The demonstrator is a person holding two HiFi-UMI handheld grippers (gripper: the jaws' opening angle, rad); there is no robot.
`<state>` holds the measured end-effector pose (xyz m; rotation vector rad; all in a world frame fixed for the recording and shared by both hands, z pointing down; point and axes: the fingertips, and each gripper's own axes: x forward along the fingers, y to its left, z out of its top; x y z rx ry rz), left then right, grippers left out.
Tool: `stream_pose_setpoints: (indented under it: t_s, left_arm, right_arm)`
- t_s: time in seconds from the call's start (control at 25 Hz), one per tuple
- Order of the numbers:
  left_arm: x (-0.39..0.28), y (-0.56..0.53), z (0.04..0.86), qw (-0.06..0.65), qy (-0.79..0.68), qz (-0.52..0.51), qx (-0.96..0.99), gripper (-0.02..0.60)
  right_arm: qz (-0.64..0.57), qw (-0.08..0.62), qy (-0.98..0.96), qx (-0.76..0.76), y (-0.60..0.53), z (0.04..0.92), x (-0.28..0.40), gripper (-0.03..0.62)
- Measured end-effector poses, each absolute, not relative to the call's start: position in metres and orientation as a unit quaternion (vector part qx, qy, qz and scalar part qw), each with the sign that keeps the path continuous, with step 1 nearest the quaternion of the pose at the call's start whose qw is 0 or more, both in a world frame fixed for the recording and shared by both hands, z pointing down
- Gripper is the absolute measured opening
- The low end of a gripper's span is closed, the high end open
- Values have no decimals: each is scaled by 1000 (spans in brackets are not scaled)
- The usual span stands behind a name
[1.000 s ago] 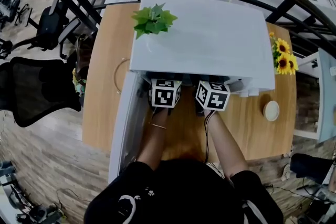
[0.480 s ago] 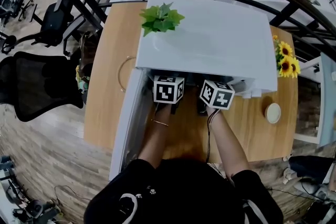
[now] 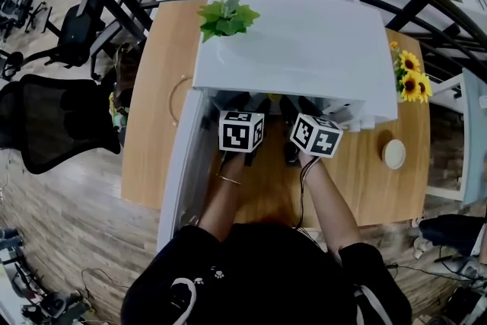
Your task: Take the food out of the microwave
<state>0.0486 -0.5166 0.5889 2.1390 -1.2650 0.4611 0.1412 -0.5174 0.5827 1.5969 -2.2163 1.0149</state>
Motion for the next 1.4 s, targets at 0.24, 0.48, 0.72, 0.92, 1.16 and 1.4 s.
stream_pose_setpoints:
  t_s: [0.24, 0.48, 0.72, 0.92, 1.16, 1.4]
  left_arm:
    - [48, -495, 587, 303, -478, 175, 805, 216]
    - [49, -479, 586, 305, -480, 173, 804, 216]
    - [48, -469, 593, 319, -476, 173, 801, 216]
    - [45, -468, 594, 325, -479, 165, 798, 216]
    - [35, -465, 595, 369, -485, 132, 781, 216]
    - [44, -465, 601, 428, -473, 92, 765, 215]
  right_arm:
    - [372, 96, -750, 538, -497, 583, 142, 230]
    - [384, 87, -748, 535, -480, 583, 143, 230]
    - [392, 84, -746, 531, -473, 590, 144, 228]
    - [395, 73, -746, 531, -473, 589, 146, 225]
    - [439, 27, -719, 539, -468, 590, 159, 210]
    - [495, -58, -698, 514, -468, 594, 151, 162]
